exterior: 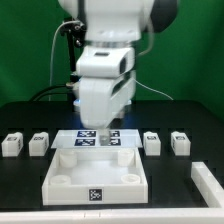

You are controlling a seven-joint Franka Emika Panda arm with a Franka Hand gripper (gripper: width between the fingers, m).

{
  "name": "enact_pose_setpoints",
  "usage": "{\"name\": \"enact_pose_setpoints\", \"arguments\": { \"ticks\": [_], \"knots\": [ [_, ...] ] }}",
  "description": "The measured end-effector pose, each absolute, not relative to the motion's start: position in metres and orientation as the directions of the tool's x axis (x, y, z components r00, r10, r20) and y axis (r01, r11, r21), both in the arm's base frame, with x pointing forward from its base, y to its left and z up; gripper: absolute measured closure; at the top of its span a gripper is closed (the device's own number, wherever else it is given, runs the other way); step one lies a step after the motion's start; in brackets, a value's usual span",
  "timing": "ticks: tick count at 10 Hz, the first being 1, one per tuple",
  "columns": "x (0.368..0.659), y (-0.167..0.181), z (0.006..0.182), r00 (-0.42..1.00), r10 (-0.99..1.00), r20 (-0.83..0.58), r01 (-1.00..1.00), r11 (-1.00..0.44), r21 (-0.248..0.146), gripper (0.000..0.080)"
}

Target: Assemble one leg

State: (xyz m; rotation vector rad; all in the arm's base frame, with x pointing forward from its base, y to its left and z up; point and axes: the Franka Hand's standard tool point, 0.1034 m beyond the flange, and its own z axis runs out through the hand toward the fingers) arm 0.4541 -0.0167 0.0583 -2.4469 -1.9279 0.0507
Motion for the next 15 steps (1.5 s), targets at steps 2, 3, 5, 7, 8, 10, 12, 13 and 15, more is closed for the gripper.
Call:
{"name": "enact_pose_setpoints", "arguments": {
  "ticks": [2,3,5,7,8,10,12,13,15],
  "knots": [
    [0.424,-0.035,0.037,0.099,0.995,0.005,0.993,-0.098,-0.061,0.015],
    [0.427,-0.034,0.039,0.088,0.996,0.002,0.994,-0.088,-0.064,0.015],
    [0.428,-0.034,0.039,0.09,0.996,0.002,0.994,-0.09,-0.062,0.015],
    [0.427,-0.029,0.028,0.083,0.996,0.011,0.995,-0.082,-0.057,0.015],
    [0.425,-0.024,0.017,0.073,0.997,0.019,0.995,-0.071,-0.068,0.015],
    [0.427,-0.025,0.013,0.075,0.997,0.02,0.995,-0.074,-0.073,0.015],
    [0.427,-0.025,0.012,0.076,0.997,0.02,0.994,-0.074,-0.074,0.015],
    [0.427,-0.025,0.012,0.076,0.997,0.02,0.994,-0.074,-0.074,0.0268],
    [0.427,-0.025,0.012,0.076,0.997,0.02,0.994,-0.075,-0.075,0.0606]
  ]
}}
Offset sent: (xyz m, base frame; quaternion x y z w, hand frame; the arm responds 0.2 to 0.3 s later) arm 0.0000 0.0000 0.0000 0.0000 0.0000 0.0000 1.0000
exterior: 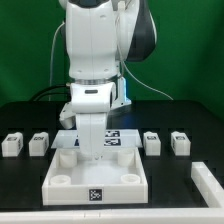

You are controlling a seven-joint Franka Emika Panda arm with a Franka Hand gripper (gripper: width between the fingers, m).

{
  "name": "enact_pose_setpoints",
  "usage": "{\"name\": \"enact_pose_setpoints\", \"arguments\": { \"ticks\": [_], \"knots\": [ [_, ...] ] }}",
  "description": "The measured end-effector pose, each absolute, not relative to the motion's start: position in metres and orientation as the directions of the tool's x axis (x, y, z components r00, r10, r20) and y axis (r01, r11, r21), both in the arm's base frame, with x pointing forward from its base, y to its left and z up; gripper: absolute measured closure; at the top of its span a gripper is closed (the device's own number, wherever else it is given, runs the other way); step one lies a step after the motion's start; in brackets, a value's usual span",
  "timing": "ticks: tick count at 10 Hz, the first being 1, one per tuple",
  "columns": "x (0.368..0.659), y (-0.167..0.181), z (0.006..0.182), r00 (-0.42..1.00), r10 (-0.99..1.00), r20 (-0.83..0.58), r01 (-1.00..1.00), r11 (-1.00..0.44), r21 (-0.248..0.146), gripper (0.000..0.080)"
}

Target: Assemble one leg

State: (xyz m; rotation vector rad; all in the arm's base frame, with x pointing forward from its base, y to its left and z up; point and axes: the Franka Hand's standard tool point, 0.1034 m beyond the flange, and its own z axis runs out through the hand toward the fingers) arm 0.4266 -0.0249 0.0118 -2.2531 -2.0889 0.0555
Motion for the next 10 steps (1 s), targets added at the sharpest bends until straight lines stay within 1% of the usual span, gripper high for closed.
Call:
{"name": "enact_pose_setpoints", "arguments": {
  "ticks": [1,2,4,10],
  "knots": [
    [0.4265,-0.0249,0.0117,0.076,0.997,0.02,0.994,-0.075,-0.075,0.0606],
    [0.4273,-0.0249,0.0122,0.076,0.997,0.02,0.995,-0.075,-0.072,0.0739],
    [0.4292,-0.0252,0.0128,0.077,0.997,0.021,0.995,-0.076,-0.063,0.0739],
    [0.4312,-0.0239,0.0125,0.074,0.997,0.022,0.996,-0.073,-0.06,0.0739]
  ]
}}
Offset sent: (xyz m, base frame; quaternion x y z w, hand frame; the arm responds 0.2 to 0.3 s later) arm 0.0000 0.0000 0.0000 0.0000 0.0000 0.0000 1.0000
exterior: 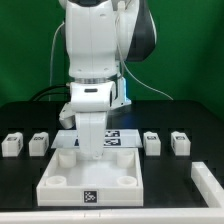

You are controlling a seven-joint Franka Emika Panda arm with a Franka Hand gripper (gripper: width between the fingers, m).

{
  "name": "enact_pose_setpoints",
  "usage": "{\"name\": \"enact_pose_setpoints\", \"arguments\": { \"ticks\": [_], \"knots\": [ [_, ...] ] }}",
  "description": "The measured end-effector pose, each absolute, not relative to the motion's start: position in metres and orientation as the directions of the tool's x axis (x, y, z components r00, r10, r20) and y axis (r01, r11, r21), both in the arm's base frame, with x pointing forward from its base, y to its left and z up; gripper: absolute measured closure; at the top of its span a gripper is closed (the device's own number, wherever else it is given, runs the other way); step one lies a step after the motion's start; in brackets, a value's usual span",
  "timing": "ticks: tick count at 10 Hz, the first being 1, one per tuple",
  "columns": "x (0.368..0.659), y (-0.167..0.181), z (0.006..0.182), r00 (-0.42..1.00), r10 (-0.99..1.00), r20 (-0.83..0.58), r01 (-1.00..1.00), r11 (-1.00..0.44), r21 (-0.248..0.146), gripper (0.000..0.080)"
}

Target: Assemble one leg

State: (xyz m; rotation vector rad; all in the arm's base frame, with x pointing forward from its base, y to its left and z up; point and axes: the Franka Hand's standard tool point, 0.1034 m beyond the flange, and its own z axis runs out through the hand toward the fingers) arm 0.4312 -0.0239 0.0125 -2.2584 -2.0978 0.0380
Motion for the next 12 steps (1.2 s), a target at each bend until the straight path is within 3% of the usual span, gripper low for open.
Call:
{"name": "enact_pose_setpoints", "arguments": {
  "ticks": [8,12],
  "knots": [
    [0.473,0.067,0.012,0.082,0.994,0.076,0.997,-0.08,-0.021,0.0739],
    [0.488,0.066,0.012,0.067,0.995,0.077,0.998,-0.066,-0.016,0.0739]
  ]
}}
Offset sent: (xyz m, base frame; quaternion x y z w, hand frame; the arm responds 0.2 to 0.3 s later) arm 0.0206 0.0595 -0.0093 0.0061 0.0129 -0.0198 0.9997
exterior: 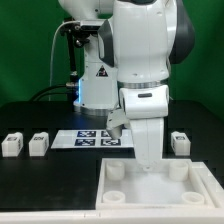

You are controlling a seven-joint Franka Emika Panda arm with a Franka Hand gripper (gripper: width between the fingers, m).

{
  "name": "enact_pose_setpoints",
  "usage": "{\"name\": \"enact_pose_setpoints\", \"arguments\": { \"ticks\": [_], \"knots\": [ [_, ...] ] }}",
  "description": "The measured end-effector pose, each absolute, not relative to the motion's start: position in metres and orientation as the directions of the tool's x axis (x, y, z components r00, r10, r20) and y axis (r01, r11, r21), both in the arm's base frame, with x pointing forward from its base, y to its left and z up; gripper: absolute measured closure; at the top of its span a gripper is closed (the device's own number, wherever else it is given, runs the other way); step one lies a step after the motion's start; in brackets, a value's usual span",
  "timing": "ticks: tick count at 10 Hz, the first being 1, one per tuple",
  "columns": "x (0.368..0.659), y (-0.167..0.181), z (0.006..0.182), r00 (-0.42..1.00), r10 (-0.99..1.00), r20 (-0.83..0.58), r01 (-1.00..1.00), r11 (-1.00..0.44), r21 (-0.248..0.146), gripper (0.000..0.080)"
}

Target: Assemble one leg

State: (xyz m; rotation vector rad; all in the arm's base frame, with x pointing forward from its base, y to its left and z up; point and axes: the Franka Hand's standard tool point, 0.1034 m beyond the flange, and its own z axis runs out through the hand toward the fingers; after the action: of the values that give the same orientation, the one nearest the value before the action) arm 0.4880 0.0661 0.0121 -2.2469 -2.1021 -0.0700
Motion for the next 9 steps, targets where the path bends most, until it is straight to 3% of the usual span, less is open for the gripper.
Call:
{"name": "enact_pose_setpoints", "arguments": {
  "ticks": [3,4,5,6,7,8,9],
  "knots": [
    [0.4879,0.0659,0.0119,0.061,0.995,0.077,0.998,-0.06,-0.015,0.0739],
    [0.4878,0.0656,0.0117,0.062,0.995,0.077,0.998,-0.061,-0.016,0.0646],
    [0.4877,0.0656,0.0116,0.062,0.995,0.077,0.998,-0.061,-0.016,0.0459],
    [0.4876,0.0655,0.0114,0.062,0.995,0.077,0.998,-0.061,-0.016,0.0459],
    [0.4876,0.0655,0.0114,0.062,0.995,0.077,0.998,-0.061,-0.016,0.0229],
    [0.4876,0.0654,0.0113,0.062,0.995,0.076,0.998,-0.061,-0.016,0.0229],
    [0.4875,0.0654,0.0113,0.062,0.995,0.076,0.998,-0.061,-0.016,0.0167]
  ]
}}
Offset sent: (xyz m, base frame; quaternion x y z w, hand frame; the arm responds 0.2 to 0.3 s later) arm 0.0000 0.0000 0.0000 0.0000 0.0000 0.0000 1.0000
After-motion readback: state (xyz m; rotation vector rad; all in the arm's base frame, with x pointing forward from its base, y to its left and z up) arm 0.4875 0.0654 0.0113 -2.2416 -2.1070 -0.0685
